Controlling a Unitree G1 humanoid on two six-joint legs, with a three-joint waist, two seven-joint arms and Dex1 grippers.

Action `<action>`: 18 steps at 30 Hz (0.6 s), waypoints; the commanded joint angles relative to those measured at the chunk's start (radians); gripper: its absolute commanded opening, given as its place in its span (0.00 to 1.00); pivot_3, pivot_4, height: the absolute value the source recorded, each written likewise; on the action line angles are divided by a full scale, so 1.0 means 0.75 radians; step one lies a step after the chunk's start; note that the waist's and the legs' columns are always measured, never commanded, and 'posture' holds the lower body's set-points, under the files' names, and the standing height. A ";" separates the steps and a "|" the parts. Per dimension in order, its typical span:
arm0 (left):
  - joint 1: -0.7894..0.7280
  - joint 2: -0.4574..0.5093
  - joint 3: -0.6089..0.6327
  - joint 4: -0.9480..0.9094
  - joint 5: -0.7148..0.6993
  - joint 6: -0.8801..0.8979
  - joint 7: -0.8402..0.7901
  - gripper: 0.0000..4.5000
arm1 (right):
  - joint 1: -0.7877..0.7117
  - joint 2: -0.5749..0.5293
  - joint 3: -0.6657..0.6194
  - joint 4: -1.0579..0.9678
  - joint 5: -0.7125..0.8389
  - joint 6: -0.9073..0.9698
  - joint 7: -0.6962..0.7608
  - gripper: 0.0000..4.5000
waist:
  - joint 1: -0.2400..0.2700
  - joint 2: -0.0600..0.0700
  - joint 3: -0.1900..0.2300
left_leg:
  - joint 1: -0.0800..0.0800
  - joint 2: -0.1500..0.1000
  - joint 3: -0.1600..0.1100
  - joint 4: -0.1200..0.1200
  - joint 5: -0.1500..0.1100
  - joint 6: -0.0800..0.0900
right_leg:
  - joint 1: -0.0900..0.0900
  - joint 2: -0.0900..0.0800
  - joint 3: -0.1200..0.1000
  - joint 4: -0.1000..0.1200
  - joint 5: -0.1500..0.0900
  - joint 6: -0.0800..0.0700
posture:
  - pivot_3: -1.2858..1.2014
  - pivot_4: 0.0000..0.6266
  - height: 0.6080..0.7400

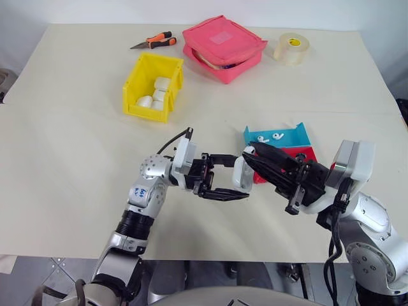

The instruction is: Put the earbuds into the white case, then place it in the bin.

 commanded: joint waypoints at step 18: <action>-0.006 -0.040 0.005 -0.082 -0.077 0.011 -0.037 0.62 | 0.036 0.052 0.155 0.124 -0.143 -0.136 0.032 0.10 | -0.001 0.000 0.000 | 0.000 0.000 0.000 0.000 0.000 0.000 | 0.000 0.000 0.000 0.000 0.000 0.000 | 0.52 0.24 1.00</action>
